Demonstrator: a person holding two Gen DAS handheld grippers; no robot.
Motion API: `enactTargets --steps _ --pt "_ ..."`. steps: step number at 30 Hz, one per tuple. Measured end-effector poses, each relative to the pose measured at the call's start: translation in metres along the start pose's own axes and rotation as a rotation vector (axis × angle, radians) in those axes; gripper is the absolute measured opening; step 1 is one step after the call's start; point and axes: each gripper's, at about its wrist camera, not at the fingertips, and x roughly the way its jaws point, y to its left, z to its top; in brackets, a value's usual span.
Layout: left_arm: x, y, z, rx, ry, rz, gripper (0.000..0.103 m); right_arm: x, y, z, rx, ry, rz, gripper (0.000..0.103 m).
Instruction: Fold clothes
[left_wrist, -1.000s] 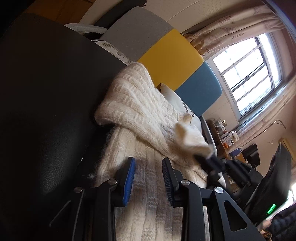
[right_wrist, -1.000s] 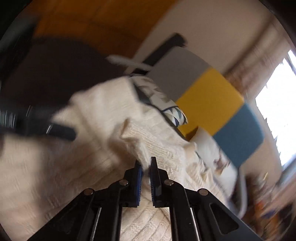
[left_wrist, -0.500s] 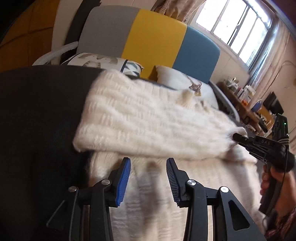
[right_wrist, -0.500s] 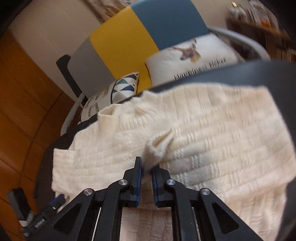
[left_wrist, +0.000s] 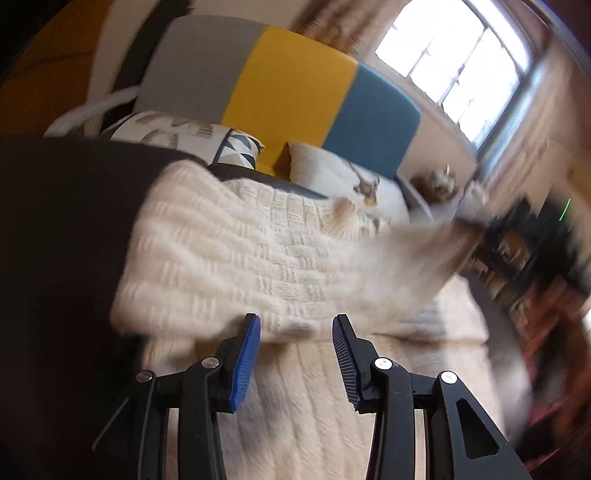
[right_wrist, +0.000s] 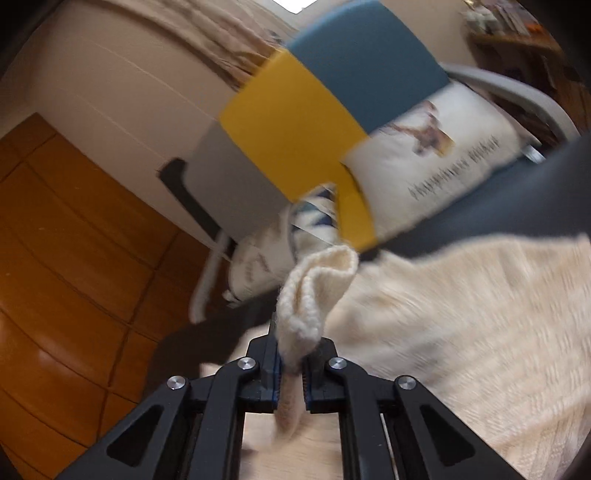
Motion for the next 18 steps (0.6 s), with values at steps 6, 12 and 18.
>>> enactTargets --steps 6,12,18 --pt "-0.007 -0.006 0.004 0.128 -0.018 -0.025 0.042 -0.005 0.085 0.050 -0.116 -0.025 0.096 0.007" --pt "0.009 -0.015 0.011 0.169 -0.022 0.110 0.041 -0.002 0.113 0.058 -0.155 -0.011 0.133 0.007" --pt "0.015 0.035 0.031 -0.008 -0.058 0.292 0.041 -0.016 0.083 0.055 -0.126 -0.033 0.077 0.007"
